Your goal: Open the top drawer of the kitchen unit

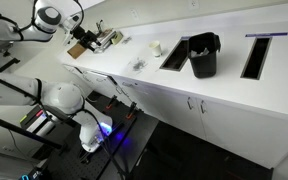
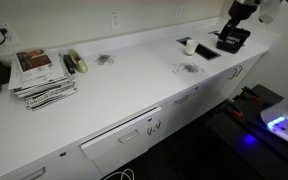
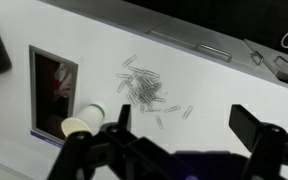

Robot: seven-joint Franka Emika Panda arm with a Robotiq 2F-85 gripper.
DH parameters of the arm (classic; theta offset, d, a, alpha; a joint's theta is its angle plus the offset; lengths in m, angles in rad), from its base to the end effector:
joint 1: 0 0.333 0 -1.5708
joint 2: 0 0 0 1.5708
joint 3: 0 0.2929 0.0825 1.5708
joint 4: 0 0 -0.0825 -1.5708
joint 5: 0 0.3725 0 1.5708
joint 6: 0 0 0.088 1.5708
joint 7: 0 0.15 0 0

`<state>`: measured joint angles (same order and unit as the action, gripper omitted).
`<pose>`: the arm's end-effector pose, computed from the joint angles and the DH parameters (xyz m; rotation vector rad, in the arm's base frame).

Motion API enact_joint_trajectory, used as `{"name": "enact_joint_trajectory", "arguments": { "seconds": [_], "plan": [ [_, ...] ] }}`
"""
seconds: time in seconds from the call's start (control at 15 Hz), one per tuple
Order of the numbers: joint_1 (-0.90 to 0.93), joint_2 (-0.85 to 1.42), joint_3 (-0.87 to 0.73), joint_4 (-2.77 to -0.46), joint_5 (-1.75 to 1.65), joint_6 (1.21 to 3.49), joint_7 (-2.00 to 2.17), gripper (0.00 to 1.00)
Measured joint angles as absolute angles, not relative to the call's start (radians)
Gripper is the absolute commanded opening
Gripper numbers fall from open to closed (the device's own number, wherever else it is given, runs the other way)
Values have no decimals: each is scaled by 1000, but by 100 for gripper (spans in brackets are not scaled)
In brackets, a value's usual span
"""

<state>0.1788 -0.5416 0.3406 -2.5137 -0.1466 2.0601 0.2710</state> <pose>0.3545 0.1811 0.4071 2.8424 0.3910 0.2362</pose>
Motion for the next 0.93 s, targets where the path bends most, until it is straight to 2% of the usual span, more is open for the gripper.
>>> {"name": "enact_joint_trajectory", "arguments": {
  "seconds": [0.53,0.93],
  "plan": [
    [335,-322,516,-2443,-179,2299,230,100],
    [407,-201,562,-2410,-210,2371,158,100]
  ]
}}
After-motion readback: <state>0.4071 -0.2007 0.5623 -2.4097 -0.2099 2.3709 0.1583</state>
